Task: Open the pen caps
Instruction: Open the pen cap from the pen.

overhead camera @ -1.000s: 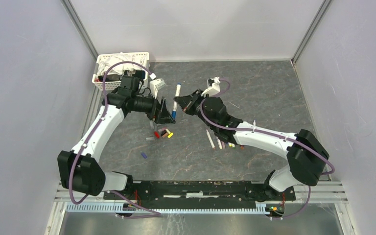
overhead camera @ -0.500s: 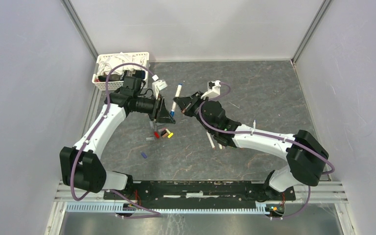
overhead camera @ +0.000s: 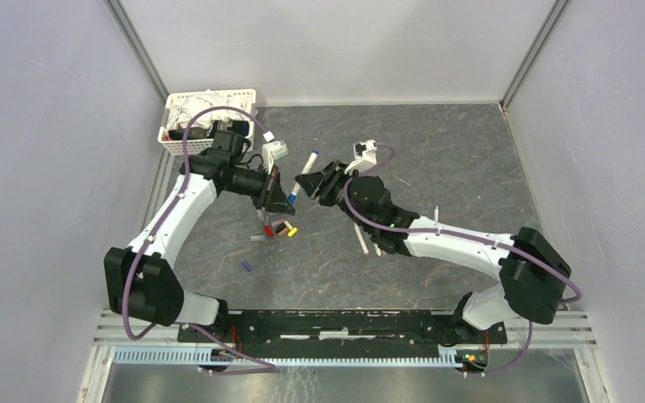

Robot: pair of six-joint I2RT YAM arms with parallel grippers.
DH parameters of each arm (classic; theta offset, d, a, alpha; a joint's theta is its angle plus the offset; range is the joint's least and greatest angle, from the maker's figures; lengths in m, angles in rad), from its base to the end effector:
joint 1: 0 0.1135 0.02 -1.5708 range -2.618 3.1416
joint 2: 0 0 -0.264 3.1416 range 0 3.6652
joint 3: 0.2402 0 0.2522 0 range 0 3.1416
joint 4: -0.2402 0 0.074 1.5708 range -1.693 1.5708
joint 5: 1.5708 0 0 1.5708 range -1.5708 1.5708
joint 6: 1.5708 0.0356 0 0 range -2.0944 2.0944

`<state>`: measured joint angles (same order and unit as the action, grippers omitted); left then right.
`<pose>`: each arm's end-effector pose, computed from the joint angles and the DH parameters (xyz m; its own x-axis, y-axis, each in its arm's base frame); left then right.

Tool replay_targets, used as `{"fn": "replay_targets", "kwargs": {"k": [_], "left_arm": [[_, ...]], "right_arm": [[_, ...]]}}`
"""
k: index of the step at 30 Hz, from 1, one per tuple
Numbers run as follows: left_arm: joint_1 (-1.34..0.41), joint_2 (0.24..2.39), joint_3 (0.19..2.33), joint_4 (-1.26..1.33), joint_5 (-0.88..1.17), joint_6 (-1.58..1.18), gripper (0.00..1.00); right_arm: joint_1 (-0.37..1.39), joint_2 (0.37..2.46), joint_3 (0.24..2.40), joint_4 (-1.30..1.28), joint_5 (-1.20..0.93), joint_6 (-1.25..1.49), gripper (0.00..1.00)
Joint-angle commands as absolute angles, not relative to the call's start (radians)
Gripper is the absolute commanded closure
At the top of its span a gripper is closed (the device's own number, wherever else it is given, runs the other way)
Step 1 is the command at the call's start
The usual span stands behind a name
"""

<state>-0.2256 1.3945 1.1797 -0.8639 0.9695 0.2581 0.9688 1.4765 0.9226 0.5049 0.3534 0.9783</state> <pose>0.2569 -0.0891 0.2968 -0.7013 0.3091 -0.6423 0.7088 0.3985 -0.5821 0.2040 0.2752 0.2932 -0.4946 0.6545 -0.5718 -0.2995 0.4893 0.8191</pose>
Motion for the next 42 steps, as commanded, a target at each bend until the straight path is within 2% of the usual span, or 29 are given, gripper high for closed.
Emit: {"fn": "replay_targets", "kwargs": {"k": [1,6,11,15,23,33,36,37,39,41,42], "left_arm": [[-0.225,1.371,1.223,-1.008,0.823,0.625,0.98],[-0.236,1.256,1.133,-1.136,0.615,1.049,0.98],[-0.275,1.19,1.128,-1.236,0.45,1.312,0.98],[-0.327,1.147,1.135,-1.279,0.381,1.426,0.98],[-0.439,1.118,1.14,-1.261,0.275,1.477,0.98],[-0.469,1.126,1.132,-1.236,0.248,1.467,0.98],[-0.472,1.124,1.133,-1.228,0.255,1.459,0.98],[-0.472,1.122,1.134,-1.227,0.258,1.457,0.98],[-0.474,1.122,1.136,-1.226,0.264,1.447,0.98],[-0.474,1.121,1.139,-1.227,0.279,1.433,0.97],[-0.474,1.122,1.142,-1.227,0.292,1.42,0.9]], "right_arm": [[0.89,1.375,0.924,0.41,0.113,0.903,0.48],[0.716,1.301,0.961,0.252,-0.237,0.778,0.35],[0.644,1.378,1.06,0.126,-0.624,0.692,0.31],[0.652,1.488,1.128,0.093,-0.832,0.673,0.29],[0.767,1.623,1.221,0.01,-0.893,0.619,0.29],[0.885,1.716,1.203,0.188,-0.93,0.728,0.3],[0.905,1.747,1.2,0.229,-0.934,0.759,0.33],[0.91,1.751,1.199,0.244,-0.934,0.77,0.37],[0.912,1.758,1.192,0.272,-0.934,0.786,0.5],[0.913,1.754,1.183,0.283,-0.93,0.787,0.68],[0.913,1.752,1.18,0.279,-0.927,0.783,0.78]]}}
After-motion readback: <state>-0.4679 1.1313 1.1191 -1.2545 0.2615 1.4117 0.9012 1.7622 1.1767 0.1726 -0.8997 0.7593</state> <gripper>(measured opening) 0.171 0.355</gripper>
